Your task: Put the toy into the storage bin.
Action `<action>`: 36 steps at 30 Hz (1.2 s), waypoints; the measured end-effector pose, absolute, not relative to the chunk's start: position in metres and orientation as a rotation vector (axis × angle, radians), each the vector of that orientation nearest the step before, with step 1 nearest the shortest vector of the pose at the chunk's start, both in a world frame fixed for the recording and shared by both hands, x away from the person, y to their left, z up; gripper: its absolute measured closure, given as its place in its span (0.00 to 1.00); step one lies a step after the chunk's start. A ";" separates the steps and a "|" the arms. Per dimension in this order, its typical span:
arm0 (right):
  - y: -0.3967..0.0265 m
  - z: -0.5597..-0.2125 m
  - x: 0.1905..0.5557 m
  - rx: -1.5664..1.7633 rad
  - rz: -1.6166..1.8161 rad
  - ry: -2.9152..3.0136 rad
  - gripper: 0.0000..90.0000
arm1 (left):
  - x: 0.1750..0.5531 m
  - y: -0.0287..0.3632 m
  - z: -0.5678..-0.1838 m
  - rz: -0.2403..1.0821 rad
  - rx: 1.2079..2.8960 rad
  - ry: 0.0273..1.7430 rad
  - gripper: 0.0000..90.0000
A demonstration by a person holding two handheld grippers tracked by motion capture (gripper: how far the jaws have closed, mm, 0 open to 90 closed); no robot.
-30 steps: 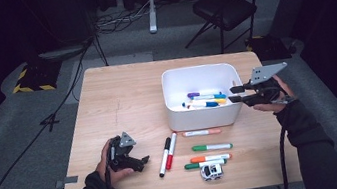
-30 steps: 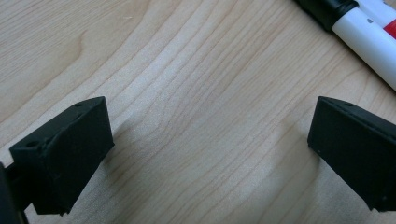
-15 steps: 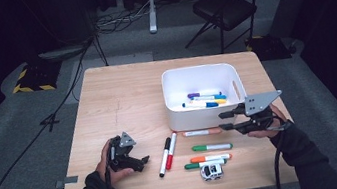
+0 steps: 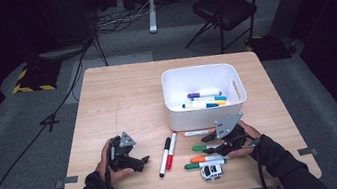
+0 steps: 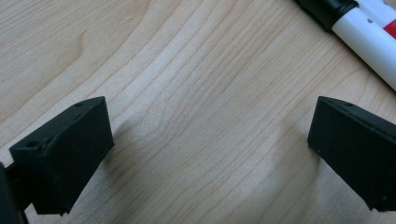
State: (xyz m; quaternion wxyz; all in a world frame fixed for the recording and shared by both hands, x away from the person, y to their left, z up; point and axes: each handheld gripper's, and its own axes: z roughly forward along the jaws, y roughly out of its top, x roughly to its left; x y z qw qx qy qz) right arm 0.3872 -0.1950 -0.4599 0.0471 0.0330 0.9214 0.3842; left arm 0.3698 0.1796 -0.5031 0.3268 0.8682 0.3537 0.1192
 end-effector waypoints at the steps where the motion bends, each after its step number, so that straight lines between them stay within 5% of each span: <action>1: -0.193 -0.464 0.389 0.099 1.160 2.825 0.63 | 0.370 0.180 -0.503 0.313 2.274 0.927 0.00; 15: -0.183 -0.491 0.401 0.163 1.114 2.881 0.65 | 0.370 0.180 -0.503 0.312 2.274 0.926 0.00; 21: -0.185 -0.492 0.397 0.135 1.143 2.870 0.83 | 0.370 0.180 -0.503 0.313 2.275 0.927 0.00; 36: -0.227 -0.472 0.391 0.194 1.245 2.770 0.83 | 0.370 0.180 -0.503 0.313 2.274 0.927 0.00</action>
